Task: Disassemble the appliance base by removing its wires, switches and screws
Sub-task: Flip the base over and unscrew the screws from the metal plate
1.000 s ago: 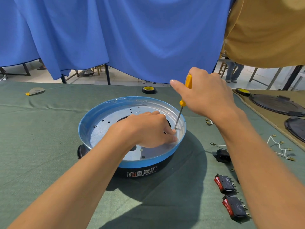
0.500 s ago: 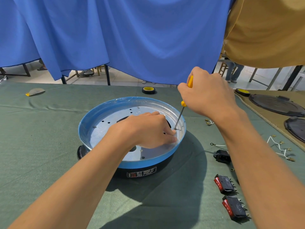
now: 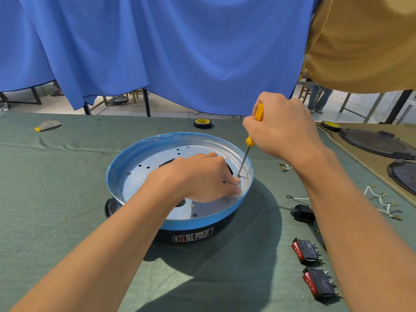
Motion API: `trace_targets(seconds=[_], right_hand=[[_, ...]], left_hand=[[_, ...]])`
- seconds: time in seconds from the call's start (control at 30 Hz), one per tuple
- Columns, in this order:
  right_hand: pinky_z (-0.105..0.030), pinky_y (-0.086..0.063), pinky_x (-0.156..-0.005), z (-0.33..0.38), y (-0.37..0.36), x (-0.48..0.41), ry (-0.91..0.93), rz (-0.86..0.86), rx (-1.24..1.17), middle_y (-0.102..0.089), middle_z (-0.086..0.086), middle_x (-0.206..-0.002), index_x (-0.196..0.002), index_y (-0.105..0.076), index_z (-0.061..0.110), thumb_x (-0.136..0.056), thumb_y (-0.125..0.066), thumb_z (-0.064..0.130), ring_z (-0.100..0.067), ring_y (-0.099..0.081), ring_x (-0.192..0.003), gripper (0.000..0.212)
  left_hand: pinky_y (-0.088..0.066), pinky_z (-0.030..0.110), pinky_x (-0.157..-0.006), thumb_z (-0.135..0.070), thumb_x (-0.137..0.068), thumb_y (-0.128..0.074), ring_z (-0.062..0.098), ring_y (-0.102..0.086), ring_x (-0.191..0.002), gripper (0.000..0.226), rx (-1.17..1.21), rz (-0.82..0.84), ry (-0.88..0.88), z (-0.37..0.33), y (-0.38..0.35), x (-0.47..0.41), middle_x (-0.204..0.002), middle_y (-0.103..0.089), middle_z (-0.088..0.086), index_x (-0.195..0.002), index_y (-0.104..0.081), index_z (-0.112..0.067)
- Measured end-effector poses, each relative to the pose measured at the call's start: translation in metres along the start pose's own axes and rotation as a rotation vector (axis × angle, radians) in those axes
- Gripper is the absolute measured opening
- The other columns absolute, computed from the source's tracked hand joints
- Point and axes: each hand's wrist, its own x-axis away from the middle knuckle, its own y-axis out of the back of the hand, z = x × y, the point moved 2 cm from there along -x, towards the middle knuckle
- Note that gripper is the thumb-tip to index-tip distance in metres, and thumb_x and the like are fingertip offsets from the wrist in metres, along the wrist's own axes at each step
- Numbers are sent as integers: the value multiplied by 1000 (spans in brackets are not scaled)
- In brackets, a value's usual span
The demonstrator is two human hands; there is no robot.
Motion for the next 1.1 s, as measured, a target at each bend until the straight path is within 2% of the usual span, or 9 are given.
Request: trace_targets(seconds=[0.07,0.2,0.33,0.47,0.57,0.63,0.77,0.9,1.1], right_hand=[[-37,-36,-63,1,1,1,0,11,0,-52,-6,-78,-90,-53,14,-89,-51,34,-33,-51,-81,20],[-38,-35,-63,2,1,2,-27,8,-4,-50,-4,-75,-76,-45,18,-93,-50,53,-31,-50,-79,39],[-36,-36,-61,1,-1,0,-4,28,-1,-54,-8,-81,-91,-51,14,-90,-52,32,-33,-51,-82,18],[-35,-31,-59,4,1,3,-30,29,-2,-48,-4,-76,-79,-43,18,-93,-49,50,-31,-48,-79,35],[-36,-37,-60,3,1,1,-1,43,-18,-53,-8,-82,-91,-50,15,-91,-52,34,-33,-51,-82,20],[-34,-33,-57,3,2,2,-21,54,-4,-48,-5,-77,-88,-47,16,-88,-53,35,-32,-49,-80,20],[-36,-32,-63,5,3,5,-61,37,28,-44,1,-73,-73,-36,21,-89,-50,63,-30,-47,-79,47],[-35,-32,-60,4,2,3,-25,-1,15,-48,-4,-76,-86,-50,15,-90,-53,34,-32,-49,-79,20],[-35,-31,-62,5,5,6,-48,-31,58,-44,0,-70,-72,-43,19,-91,-50,58,-30,-45,-74,44]], left_hand=[[-41,37,-84,-55,-96,-42,19,-47,-104,38,-2,1,0,0,0,0,-119,-50,-6,-128,-59,-42],[-37,33,-80,-53,-96,-43,17,-45,-101,38,-1,1,-4,-1,0,-1,-110,-46,-8,-129,-59,-41],[-39,33,-77,-53,-96,-42,17,-45,-91,37,5,-16,-16,1,-1,-1,-101,-48,-9,-126,-62,-41],[-38,34,-78,-54,-96,-42,18,-44,-94,37,4,-16,-11,2,-2,-2,-103,-46,-8,-125,-61,-43],[-37,33,-77,-53,-96,-42,18,-44,-91,37,10,-22,-21,2,-2,-4,-103,-49,-8,-126,-61,-42],[-38,34,-77,-54,-96,-42,18,-43,-89,36,9,-30,-14,3,-2,-3,-95,-48,-10,-124,-62,-44],[-41,38,-84,-56,-95,-43,19,-45,-98,36,4,-30,5,4,-3,-3,-111,-50,-6,-124,-61,-46],[-43,38,-82,-55,-95,-43,19,-47,-95,37,10,-27,-15,3,-3,-4,-115,-55,-5,-125,-61,-43],[-44,41,-87,-56,-95,-43,19,-46,-98,37,1,-29,6,4,-2,-4,-116,-53,-6,-125,-60,-45]])
